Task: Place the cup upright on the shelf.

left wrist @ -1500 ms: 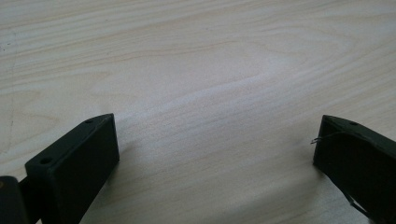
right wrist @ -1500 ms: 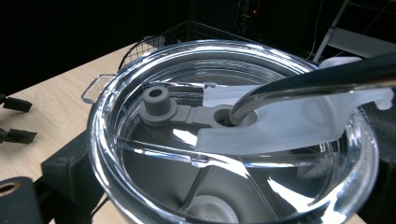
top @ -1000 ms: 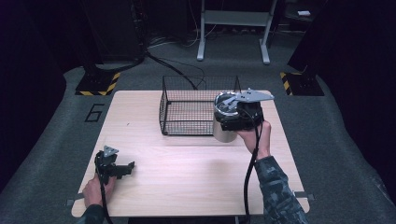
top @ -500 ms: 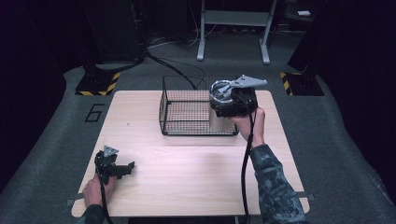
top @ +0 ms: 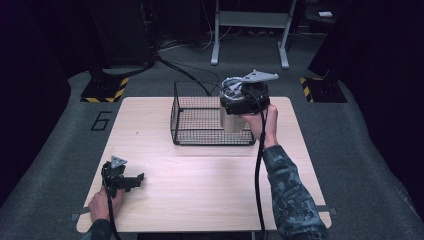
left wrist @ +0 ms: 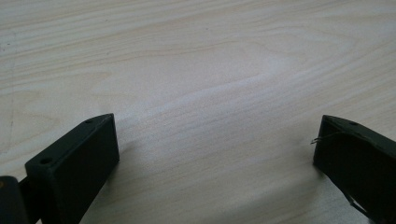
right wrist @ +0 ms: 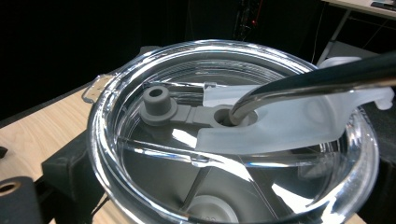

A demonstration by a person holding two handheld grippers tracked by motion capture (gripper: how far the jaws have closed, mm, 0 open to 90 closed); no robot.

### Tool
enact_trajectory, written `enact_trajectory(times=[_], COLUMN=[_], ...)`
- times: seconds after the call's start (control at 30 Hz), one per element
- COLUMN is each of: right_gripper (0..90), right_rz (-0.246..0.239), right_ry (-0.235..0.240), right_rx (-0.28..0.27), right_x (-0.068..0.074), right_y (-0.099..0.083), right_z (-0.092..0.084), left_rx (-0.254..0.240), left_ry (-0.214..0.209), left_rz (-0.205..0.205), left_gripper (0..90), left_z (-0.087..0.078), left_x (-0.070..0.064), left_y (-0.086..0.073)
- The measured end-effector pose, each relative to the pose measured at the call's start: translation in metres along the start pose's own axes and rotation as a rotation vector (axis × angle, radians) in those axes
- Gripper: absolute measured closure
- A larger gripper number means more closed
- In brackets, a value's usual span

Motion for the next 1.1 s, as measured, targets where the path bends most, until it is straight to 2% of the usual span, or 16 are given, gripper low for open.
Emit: enact_trajectory(times=[0.37, 0.43, 0.7, 1.1], right_gripper=[3.9, 3.9, 3.9, 3.9], right_rz=[0.009, 0.023, 0.027, 0.044], right_ry=[-0.011, -0.018, -0.031, -0.053], right_rx=[0.006, 0.003, 0.002, 0.004], right_x=[-0.008, -0.012, -0.025, -0.037], right_y=[0.007, 0.008, 0.004, 0.004], right_z=[0.013, 0.016, 0.029, 0.046], left_rx=[0.000, 0.000, 0.000, 0.000], left_ry=[0.000, 0.000, 0.000, -0.001], left_rz=[0.000, 0.001, 0.000, -0.005], left_gripper=[0.0, 0.1, 0.1, 0.1], left_z=[0.000, 0.000, 0.000, 0.000], left_x=[0.000, 0.000, 0.000, 0.000], left_y=[0.000, 0.000, 0.000, 0.000])
Point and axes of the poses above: each handheld gripper's, and its own axes: z roughly forward along the jaws, y roughly out of its top, x roughly to its left, the point moved 10 cm from there along z, roughly forward along the jaws, and after that the axes turned 12 degrees about y, right-handed, at the moved point
